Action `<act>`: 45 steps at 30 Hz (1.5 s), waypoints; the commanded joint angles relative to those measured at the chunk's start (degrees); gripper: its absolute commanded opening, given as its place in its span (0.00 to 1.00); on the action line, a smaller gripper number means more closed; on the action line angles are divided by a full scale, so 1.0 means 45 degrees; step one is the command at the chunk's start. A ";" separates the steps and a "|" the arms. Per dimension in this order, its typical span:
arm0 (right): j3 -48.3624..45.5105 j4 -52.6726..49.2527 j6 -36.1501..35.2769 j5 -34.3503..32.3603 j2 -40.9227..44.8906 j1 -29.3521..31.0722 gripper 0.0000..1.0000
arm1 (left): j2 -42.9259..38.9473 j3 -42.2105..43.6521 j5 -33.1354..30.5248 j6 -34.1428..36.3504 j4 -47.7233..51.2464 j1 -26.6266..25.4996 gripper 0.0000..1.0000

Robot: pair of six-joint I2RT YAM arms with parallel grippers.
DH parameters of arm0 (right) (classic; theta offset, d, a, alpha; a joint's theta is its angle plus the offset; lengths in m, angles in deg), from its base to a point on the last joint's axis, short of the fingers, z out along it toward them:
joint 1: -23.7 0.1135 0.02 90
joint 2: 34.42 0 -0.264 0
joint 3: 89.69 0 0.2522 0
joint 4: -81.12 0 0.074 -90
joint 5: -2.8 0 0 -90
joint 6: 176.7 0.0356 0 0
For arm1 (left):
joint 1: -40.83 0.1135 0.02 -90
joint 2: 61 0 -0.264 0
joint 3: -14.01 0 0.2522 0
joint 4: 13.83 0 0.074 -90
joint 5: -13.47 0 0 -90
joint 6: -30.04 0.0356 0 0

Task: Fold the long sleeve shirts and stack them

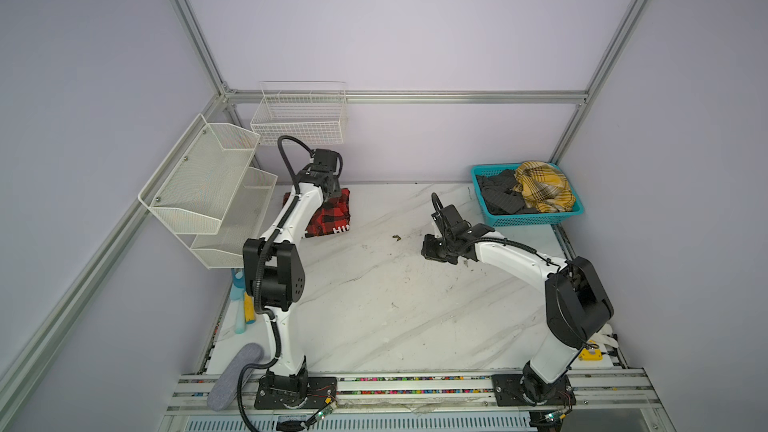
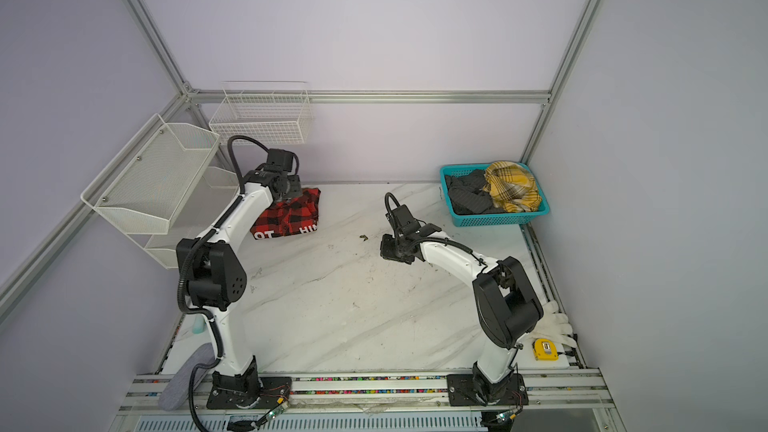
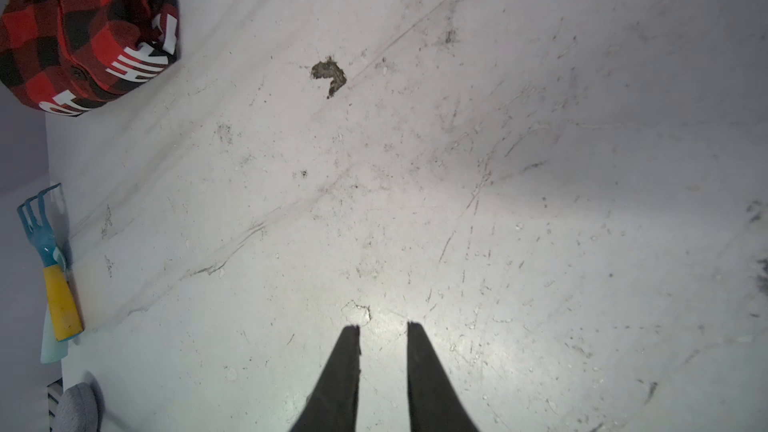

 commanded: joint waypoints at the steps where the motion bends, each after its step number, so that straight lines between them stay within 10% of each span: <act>1: -0.0277 0.0238 0.0074 -0.0059 0.0810 0.0034 0.24 | 0.0899 0.0654 0.1288 -0.1099 -0.0489 -0.0324 0.63; 27: -0.1351 0.0346 0.0139 -0.0274 0.2073 0.0033 0.23 | 0.1817 0.2528 0.1466 -0.2207 -0.0124 0.0153 0.43; 45: 0.0854 -0.1028 -0.0428 -0.2615 0.3065 -0.0877 0.31 | -0.2531 0.1986 0.4621 -0.2772 -0.1342 -0.1474 0.77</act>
